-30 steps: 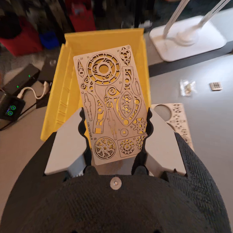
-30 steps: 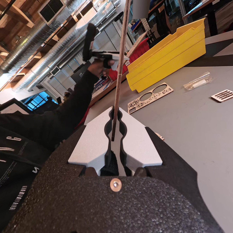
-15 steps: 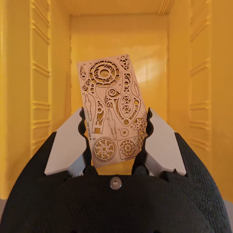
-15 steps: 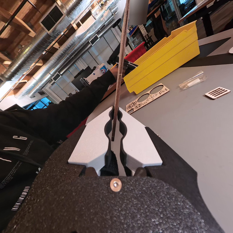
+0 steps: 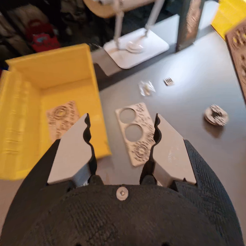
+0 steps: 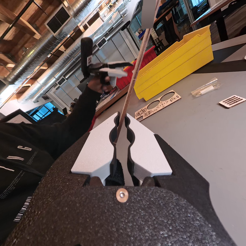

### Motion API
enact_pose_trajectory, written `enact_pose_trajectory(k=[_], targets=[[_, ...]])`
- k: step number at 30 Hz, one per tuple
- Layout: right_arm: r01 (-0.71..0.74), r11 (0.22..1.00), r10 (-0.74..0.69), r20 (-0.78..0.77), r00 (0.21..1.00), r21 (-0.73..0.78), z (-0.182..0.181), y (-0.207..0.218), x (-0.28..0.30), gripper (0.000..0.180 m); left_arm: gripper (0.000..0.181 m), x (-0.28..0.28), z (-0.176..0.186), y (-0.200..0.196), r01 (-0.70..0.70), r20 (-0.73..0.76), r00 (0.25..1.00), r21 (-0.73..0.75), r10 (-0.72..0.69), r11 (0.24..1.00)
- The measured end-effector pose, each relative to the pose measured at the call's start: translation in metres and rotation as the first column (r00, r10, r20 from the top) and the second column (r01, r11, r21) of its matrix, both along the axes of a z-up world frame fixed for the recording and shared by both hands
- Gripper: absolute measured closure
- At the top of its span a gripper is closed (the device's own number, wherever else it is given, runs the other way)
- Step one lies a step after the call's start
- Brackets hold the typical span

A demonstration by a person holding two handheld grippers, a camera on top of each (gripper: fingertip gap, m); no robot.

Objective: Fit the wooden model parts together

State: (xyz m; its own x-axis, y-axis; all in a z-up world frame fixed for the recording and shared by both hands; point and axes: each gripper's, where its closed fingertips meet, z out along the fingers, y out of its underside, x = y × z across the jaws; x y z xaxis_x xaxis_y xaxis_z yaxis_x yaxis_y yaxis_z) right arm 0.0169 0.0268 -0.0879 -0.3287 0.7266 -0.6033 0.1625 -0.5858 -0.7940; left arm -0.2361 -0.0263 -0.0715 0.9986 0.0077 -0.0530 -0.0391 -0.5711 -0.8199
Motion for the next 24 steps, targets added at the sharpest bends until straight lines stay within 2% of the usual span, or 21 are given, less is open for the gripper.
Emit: enact_pose_trajectory(k=[2, 5, 8, 10, 11, 13, 15, 17, 19, 20, 22, 24], targets=[[-0.001, 1.000, 0.001, -0.020, 1.000, 0.001, 0.005, -0.001, 0.001, 0.175, 0.080, 0.032, -0.036, -0.012, 0.052, 0.057, 0.997, -0.095, -0.046, 0.994], [-0.009, 1.000, 0.009, -0.037, 0.999, -0.001, 0.009, -0.003, 0.001, 0.178, 0.075, 0.054, -0.097, -0.023, 0.067, 0.111, 0.993, -0.229, -0.043, 0.971], [-0.029, 1.000, 0.029, -0.060, 0.998, 0.007, 0.013, -0.009, 0.002, 0.178, 0.079, 0.059, -0.133, -0.026, 0.051, 0.107, 0.994, -0.296, -0.020, 0.954], [-0.038, 0.999, 0.038, -0.070, 0.997, 0.004, 0.015, -0.012, 0.002, 0.178, 0.084, 0.057, -0.139, -0.021, 0.020, 0.058, 0.998, -0.297, -0.003, 0.955], [-0.049, 0.999, 0.049, -0.076, 0.996, -0.005, 0.016, -0.013, 0.003, 0.178, 0.085, 0.065, -0.131, -0.014, 0.039, 0.066, 0.998, -0.248, -0.024, 0.968], [-0.076, 0.997, 0.073, -0.089, 0.993, -0.027, 0.017, -0.017, 0.003, 0.178, 0.087, 0.108, -0.096, 0.004, 0.162, 0.177, 0.973, -0.065, -0.148, 0.985], [-0.107, 0.993, 0.102, -0.103, 0.989, -0.046, 0.018, -0.021, 0.004, 0.178, 0.092, 0.164, -0.054, 0.012, 0.311, 0.367, 0.867, 0.134, -0.338, 0.941], [-0.137, 0.987, 0.127, -0.120, 0.985, -0.079, 0.020, -0.024, 0.005, 0.178, 0.097, 0.208, -0.017, 0.009, 0.403, 0.529, 0.676, 0.316, -0.512, 0.859], [-0.154, 0.982, 0.140, -0.133, 0.981, -0.107, 0.021, -0.025, 0.006, 0.178, 0.119, 0.235, 0.009, 0.006, 0.408, 0.614, 0.485, 0.471, -0.623, 0.782], [-0.160, 0.980, 0.144, -0.135, 0.980, -0.115, 0.022, -0.025, 0.006, 0.178, 0.127, 0.243, 0.013, 0.007, 0.398, 0.635, 0.424, 0.509, -0.645, 0.763], [-0.164, 0.979, 0.148, -0.132, 0.980, -0.119, 0.021, -0.027, 0.006, 0.178, 0.150, 0.255, 0.011, 0.009, 0.399, 0.648, 0.354, 0.547, -0.674, 0.736], [-0.158, 0.981, 0.144, -0.121, 0.982, -0.111, 0.019, -0.028, 0.005, 0.178, 0.168, 0.259, 0.005, 0.011, 0.388, 0.645, 0.344, 0.564, -0.683, 0.729]])
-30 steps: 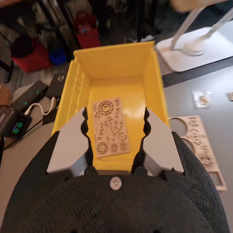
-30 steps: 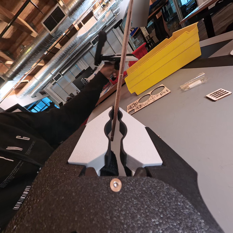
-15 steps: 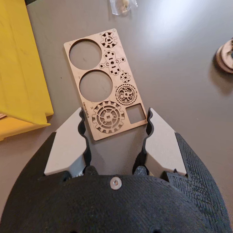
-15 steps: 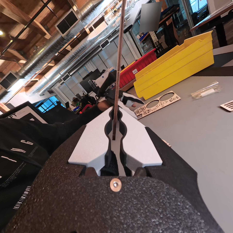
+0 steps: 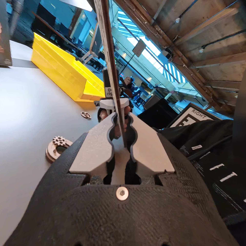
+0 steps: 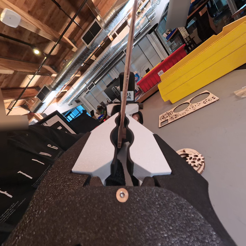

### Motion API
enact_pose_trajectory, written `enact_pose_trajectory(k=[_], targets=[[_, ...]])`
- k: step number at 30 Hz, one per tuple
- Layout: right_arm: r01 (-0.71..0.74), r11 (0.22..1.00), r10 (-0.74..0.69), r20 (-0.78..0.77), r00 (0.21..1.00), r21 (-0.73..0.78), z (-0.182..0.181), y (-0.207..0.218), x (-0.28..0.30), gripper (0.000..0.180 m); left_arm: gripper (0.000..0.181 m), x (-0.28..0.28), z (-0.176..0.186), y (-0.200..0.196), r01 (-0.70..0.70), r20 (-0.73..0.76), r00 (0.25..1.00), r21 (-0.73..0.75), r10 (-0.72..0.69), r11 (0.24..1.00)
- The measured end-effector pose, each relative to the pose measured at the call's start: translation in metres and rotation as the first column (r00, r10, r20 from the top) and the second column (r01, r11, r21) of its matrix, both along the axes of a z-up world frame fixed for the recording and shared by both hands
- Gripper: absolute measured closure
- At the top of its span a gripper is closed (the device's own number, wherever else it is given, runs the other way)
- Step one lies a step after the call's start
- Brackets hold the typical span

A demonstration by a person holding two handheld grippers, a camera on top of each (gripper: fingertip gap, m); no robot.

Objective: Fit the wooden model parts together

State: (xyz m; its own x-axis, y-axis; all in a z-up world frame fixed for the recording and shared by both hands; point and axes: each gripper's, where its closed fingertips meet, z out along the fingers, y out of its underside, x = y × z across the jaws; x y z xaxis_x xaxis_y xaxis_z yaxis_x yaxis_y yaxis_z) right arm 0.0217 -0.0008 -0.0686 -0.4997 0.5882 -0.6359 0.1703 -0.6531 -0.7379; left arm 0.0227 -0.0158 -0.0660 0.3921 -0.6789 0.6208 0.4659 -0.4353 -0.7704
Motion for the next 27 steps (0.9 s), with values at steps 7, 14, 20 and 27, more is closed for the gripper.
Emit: enact_pose_trajectory(k=[7, 14, 20, 27], targets=[[0.050, 0.977, -0.070, 0.086, 0.994, 0.209, -0.017, -0.002, -0.007, 0.172, 0.179, -0.025, -0.009, 0.001, -0.136, 0.018, 0.991, 0.020, 0.135, 0.991], [0.086, 0.972, -0.100, 0.052, 0.994, 0.217, -0.013, -0.003, -0.009, 0.178, 0.173, -0.025, -0.016, 0.002, -0.124, -0.026, 0.992, 0.029, 0.125, 0.992], [0.099, 0.985, -0.105, 0.033, 0.994, 0.144, -0.009, 0.000, -0.011, 0.175, 0.179, -0.013, -0.017, 0.000, -0.137, -0.154, 0.977, 0.084, 0.148, 0.987], [0.116, 0.983, -0.119, 0.013, 0.993, 0.142, -0.007, -0.003, -0.013, 0.176, 0.179, -0.010, -0.023, -0.003, -0.097, -0.147, 0.984, 0.028, 0.100, 0.995]])
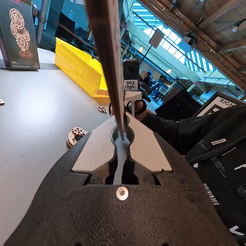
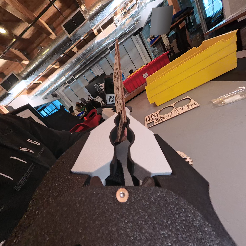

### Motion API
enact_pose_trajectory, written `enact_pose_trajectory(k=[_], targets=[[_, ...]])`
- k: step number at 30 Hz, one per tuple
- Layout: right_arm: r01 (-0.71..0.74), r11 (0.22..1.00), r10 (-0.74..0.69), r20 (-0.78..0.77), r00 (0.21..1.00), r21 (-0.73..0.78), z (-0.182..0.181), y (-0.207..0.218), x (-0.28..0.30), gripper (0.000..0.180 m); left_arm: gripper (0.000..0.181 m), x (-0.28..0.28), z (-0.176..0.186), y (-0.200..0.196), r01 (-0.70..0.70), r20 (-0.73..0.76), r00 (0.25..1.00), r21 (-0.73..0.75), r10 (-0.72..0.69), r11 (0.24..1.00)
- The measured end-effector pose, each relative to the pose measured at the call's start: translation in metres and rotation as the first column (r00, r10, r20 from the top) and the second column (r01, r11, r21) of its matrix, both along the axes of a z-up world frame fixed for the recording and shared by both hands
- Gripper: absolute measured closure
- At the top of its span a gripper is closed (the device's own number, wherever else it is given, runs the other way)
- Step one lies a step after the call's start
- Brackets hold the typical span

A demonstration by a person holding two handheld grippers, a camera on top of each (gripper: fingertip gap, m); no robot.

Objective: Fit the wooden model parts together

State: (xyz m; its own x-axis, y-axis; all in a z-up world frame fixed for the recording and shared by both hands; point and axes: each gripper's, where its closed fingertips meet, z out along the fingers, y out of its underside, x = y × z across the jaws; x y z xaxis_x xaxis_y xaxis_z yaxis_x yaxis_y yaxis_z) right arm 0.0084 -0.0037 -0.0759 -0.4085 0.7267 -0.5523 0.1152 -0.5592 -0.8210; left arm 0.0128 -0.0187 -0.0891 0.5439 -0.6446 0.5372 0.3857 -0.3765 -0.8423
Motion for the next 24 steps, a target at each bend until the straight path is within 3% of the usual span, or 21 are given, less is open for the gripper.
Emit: enact_pose_trajectory(k=[6, 14, 24], targets=[[0.054, 0.998, -0.054, 0.010, 0.998, 0.017, -0.001, 0.002, -0.005, 0.176, 0.179, -0.004, 0.000, 0.001, -0.030, 0.006, 1.000, 0.013, 0.030, 0.999], [0.035, 0.999, -0.034, -0.046, 0.998, 0.011, 0.010, -0.005, -0.001, 0.178, 0.179, -0.001, 0.009, -0.005, 0.035, 0.089, 0.995, 0.029, -0.037, 0.999], [-0.019, 1.000, 0.020, -0.059, 0.998, 0.019, 0.013, -0.014, 0.001, 0.178, 0.180, 0.012, 0.005, -0.011, 0.104, 0.072, 0.992, 0.006, -0.104, 0.995]])
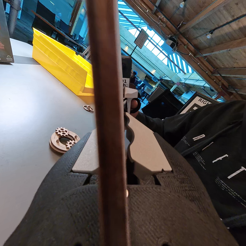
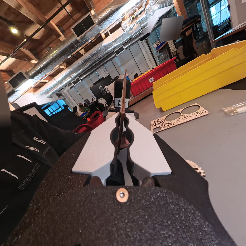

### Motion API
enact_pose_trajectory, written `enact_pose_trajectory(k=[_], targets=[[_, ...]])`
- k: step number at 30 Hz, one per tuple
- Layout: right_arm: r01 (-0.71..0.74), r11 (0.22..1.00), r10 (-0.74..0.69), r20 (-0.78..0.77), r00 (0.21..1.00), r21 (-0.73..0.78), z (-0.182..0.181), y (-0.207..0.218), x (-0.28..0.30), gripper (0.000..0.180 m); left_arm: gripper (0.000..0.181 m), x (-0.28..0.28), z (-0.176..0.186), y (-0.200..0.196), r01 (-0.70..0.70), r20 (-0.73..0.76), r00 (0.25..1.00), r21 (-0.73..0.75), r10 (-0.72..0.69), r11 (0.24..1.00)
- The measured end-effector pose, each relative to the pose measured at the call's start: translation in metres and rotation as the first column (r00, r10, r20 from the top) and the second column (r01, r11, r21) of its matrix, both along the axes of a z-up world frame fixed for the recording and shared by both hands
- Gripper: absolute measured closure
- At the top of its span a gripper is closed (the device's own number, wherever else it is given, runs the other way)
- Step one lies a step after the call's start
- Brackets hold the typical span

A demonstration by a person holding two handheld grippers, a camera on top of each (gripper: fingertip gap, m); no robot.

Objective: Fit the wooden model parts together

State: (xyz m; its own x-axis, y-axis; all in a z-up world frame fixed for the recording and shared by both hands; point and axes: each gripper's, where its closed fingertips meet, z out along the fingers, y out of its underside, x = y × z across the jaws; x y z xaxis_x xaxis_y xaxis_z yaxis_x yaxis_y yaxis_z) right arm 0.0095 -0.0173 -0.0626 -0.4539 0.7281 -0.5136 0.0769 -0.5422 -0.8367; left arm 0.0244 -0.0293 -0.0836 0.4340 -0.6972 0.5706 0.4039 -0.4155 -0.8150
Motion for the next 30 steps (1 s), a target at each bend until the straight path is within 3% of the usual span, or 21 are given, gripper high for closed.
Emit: enact_pose_trajectory(k=[12, 18, 25, 30], targets=[[0.046, 0.997, -0.045, -0.015, 0.999, 0.059, 0.0007, -0.0015, -0.0028, 0.178, 0.180, 0.0020, 0.0020, 0.0018, -0.053, -0.036, 0.998, 0.018, 0.054, 0.998], [0.134, 0.959, -0.125, -0.053, 0.991, 0.248, 0.0013, -0.0006, -0.0025, 0.178, 0.179, 0.0027, 0.0033, 0.0021, -0.078, -0.085, 0.993, 0.060, 0.083, 0.995], [0.029, 0.995, -0.024, -0.056, 0.998, 0.096, 0.0060, -0.0064, 0.0006, 0.179, 0.180, 0.0040, 0.0058, -0.0010, -0.031, -0.032, 0.999, 0.057, 0.033, 0.998], [0.044, 0.998, -0.042, -0.025, 0.999, 0.053, 0.0035, -0.0017, -0.0019, 0.176, 0.179, -0.0005, 0.0058, 0.0007, -0.034, 0.007, 0.999, 0.033, 0.033, 0.999]])
